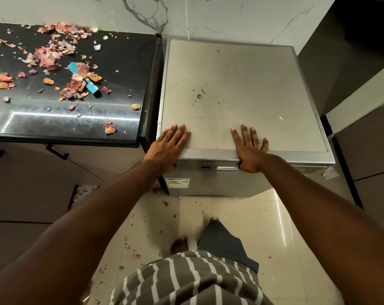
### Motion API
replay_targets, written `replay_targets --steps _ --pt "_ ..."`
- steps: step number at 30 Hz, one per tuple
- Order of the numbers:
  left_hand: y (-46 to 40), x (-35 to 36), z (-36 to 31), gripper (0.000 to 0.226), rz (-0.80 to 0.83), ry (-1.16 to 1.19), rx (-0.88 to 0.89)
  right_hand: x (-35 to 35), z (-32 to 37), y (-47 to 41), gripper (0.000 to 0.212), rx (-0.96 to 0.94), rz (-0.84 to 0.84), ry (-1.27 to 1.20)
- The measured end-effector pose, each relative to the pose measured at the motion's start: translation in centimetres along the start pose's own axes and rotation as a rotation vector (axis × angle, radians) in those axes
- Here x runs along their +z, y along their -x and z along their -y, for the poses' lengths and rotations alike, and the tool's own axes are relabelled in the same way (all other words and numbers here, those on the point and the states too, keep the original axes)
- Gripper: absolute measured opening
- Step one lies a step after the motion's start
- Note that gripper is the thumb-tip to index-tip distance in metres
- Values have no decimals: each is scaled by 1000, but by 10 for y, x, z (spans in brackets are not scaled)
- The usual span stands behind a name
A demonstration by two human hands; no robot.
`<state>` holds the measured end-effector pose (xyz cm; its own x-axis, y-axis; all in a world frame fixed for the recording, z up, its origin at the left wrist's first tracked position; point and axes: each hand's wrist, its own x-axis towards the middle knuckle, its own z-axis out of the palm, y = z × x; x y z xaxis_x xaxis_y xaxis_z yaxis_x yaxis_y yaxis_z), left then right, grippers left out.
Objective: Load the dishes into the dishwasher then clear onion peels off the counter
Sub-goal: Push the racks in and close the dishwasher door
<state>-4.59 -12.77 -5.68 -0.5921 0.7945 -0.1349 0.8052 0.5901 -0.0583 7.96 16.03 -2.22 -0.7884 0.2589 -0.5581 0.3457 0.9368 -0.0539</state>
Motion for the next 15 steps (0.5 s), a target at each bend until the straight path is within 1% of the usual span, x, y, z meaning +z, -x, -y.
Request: replay_targets --steps 15 --pt "1 2 -1 142 -10 -27 9 1 1 -1 132 7 -8 -5"
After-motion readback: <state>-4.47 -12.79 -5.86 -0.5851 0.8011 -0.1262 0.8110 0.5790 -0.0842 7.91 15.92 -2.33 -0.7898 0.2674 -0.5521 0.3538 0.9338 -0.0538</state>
